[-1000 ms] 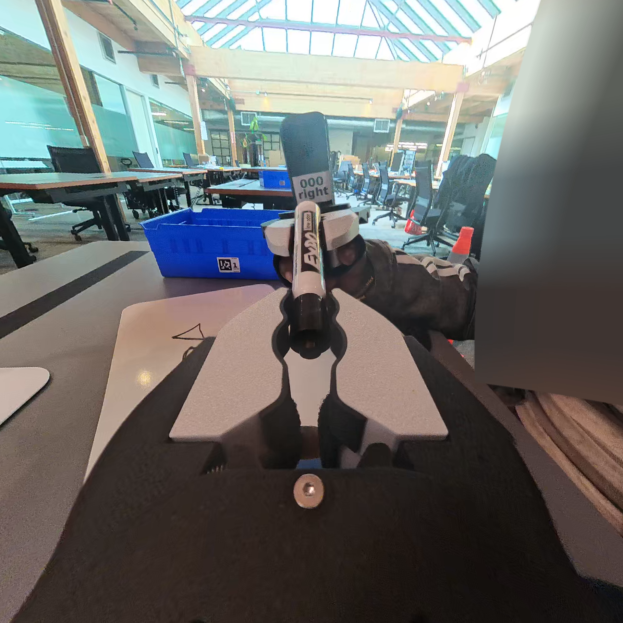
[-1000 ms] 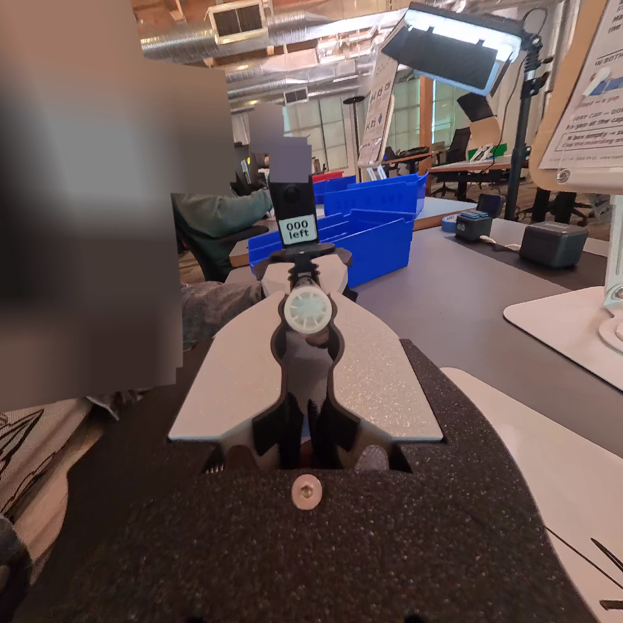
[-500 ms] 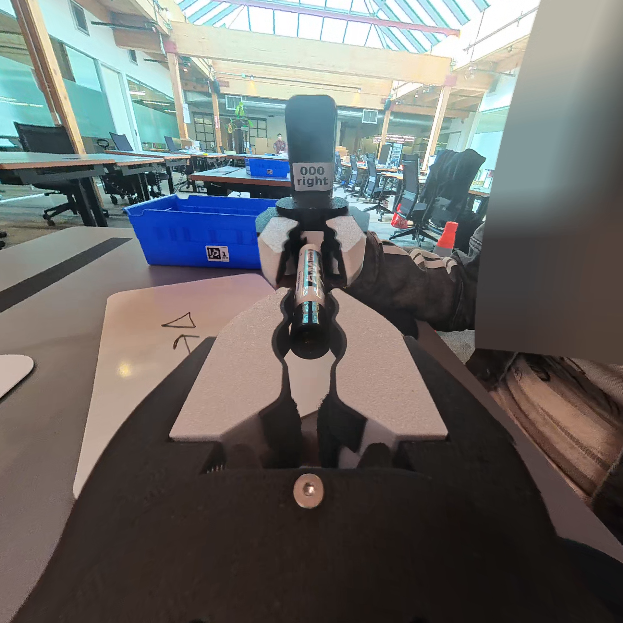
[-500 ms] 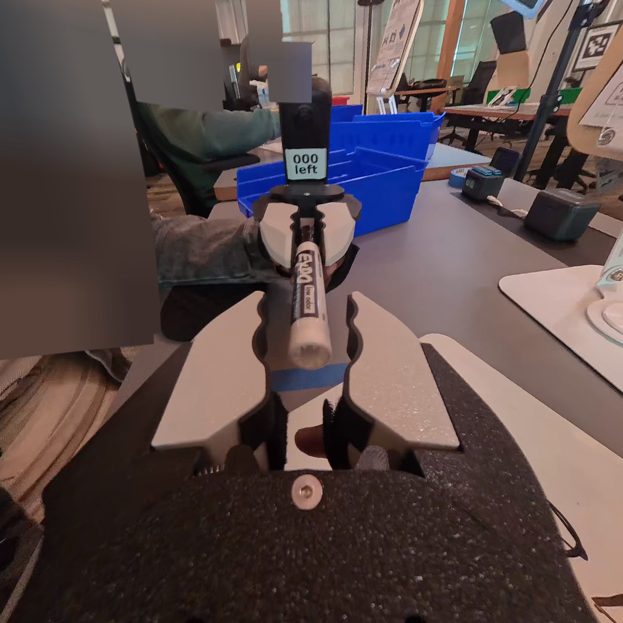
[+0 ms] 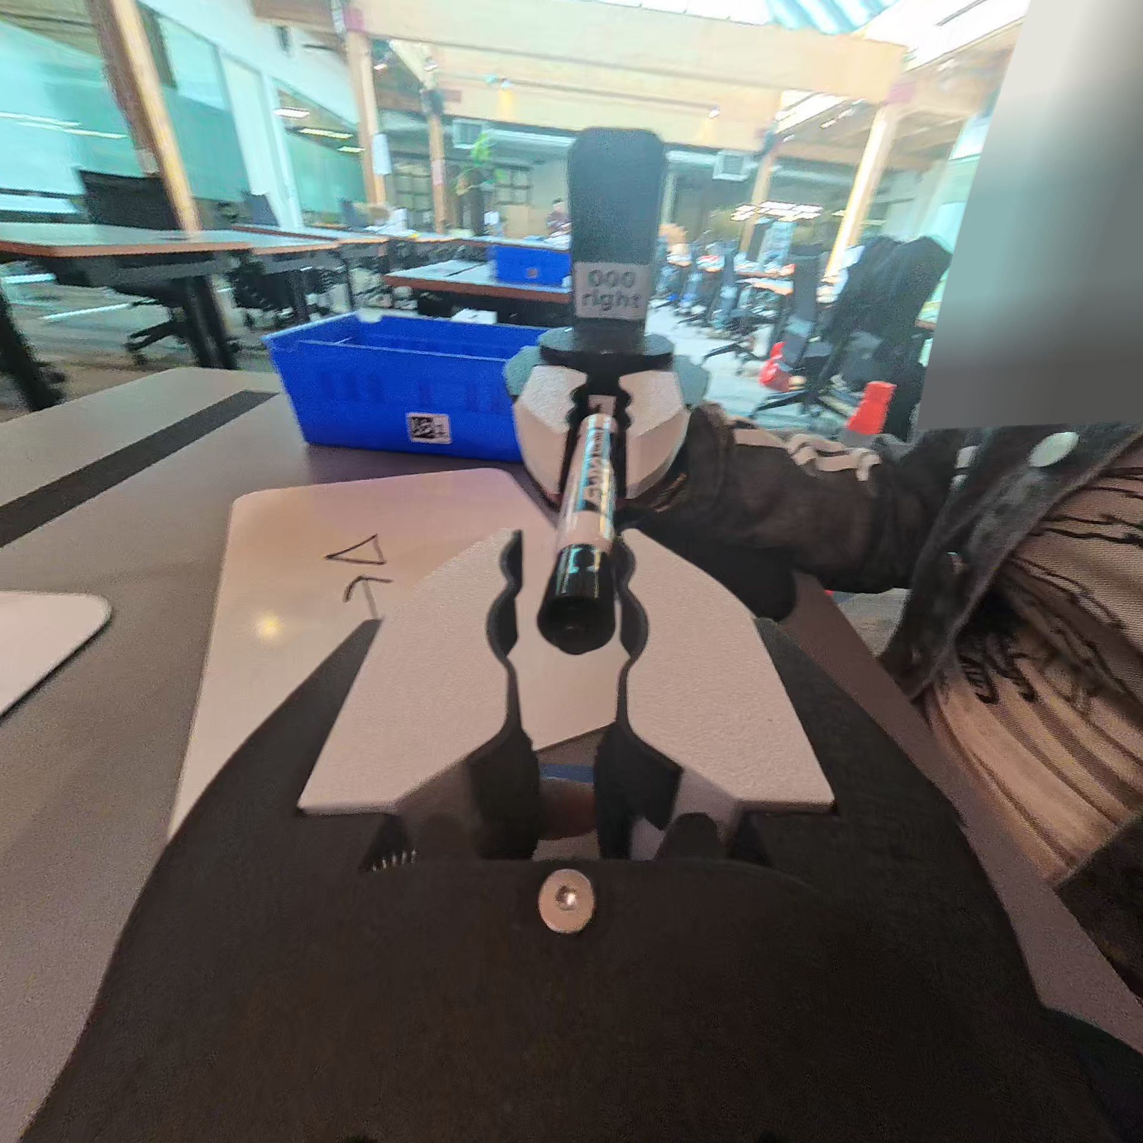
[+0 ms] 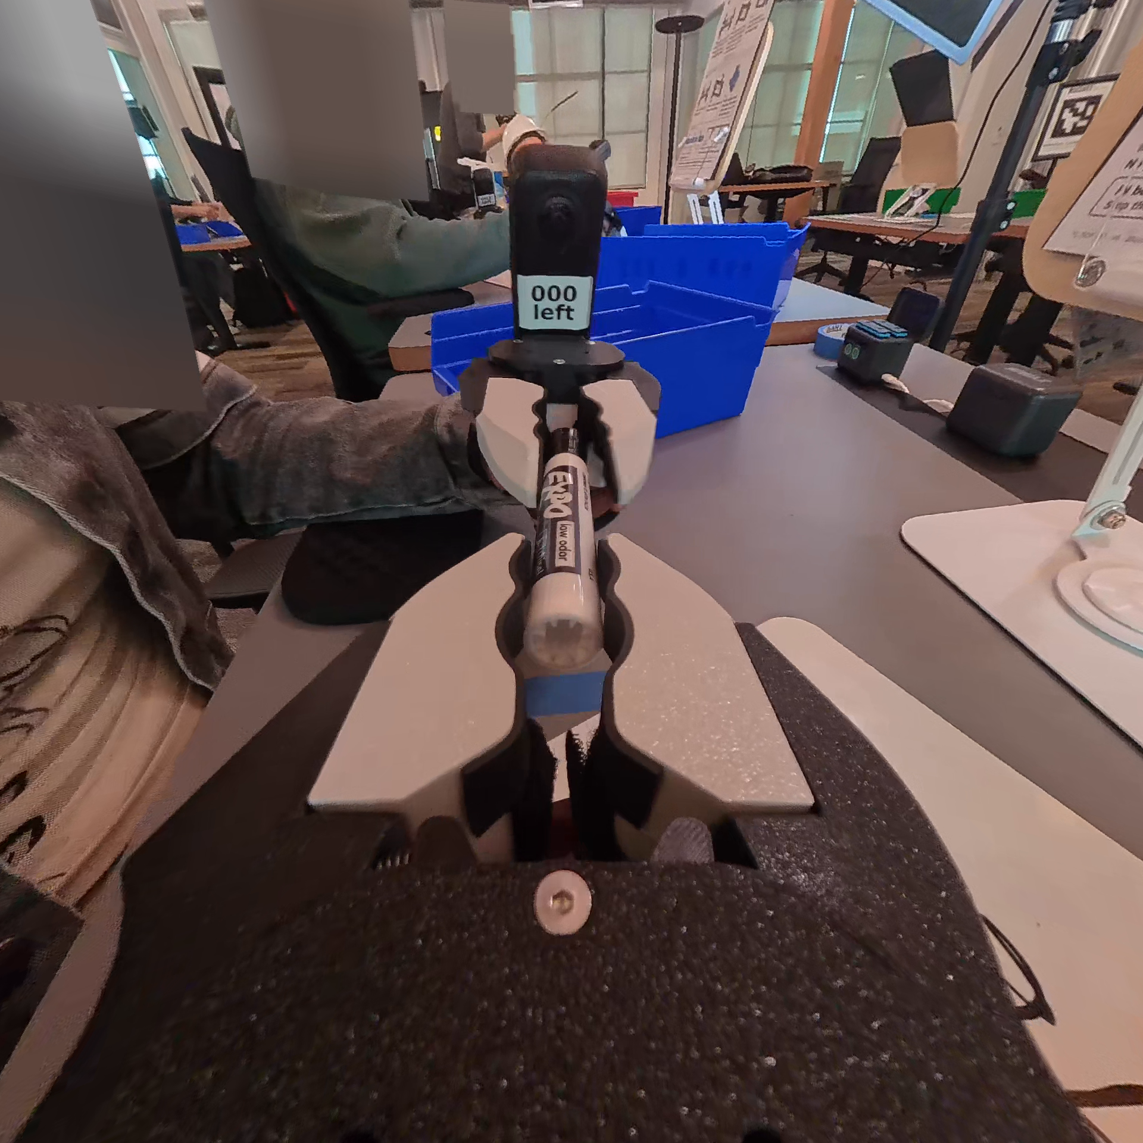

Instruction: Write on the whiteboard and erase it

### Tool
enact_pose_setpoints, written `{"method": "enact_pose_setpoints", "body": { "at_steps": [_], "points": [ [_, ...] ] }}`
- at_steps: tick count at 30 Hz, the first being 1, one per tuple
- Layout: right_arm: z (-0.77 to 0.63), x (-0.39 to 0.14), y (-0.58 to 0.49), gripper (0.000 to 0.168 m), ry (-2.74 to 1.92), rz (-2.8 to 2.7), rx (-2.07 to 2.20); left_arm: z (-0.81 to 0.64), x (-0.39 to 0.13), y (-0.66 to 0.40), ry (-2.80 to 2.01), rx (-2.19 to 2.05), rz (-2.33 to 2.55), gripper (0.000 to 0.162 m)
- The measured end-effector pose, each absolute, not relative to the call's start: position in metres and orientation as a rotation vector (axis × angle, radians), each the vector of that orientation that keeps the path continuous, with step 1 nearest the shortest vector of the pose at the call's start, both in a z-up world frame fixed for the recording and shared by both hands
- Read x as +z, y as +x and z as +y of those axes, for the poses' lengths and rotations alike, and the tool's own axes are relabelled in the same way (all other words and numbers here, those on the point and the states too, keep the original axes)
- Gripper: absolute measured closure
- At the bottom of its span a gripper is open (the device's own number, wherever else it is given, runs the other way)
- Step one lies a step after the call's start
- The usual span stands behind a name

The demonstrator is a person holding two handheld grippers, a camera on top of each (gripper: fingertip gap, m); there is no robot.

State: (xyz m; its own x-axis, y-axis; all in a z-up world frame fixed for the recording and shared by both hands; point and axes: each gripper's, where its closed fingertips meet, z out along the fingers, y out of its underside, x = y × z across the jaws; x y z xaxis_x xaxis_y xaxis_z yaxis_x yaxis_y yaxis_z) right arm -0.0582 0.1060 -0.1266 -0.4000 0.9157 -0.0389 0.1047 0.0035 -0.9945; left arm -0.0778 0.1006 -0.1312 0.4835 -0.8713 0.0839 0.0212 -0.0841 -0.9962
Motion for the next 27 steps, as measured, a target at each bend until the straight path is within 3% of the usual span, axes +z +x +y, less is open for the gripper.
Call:
{"method": "enact_pose_setpoints", "body": {
  "at_steps": [3,7,16,27],
  "points": [
    [0.107,-0.121,-0.056,0.148,-1.057,-1.564,1.446,0.107,-0.127,-0.089,-1.5,-0.754,0.687,0.108],
    [0.119,-0.116,-0.049,0.148,-1.127,-1.461,1.355,0.098,-0.108,-0.1,-1.379,-0.678,0.573,0.093],
    [0.129,-0.095,0.04,0.147,-1.304,-1.106,1.066,0.09,-0.111,-0.097,-1.319,-0.575,0.567,0.089],
    [0.219,-0.087,0.242,0.148,-1.551,-0.62,0.461,0.1,-0.129,-0.098,-1.429,-0.538,0.55,0.089]
  ]
}}
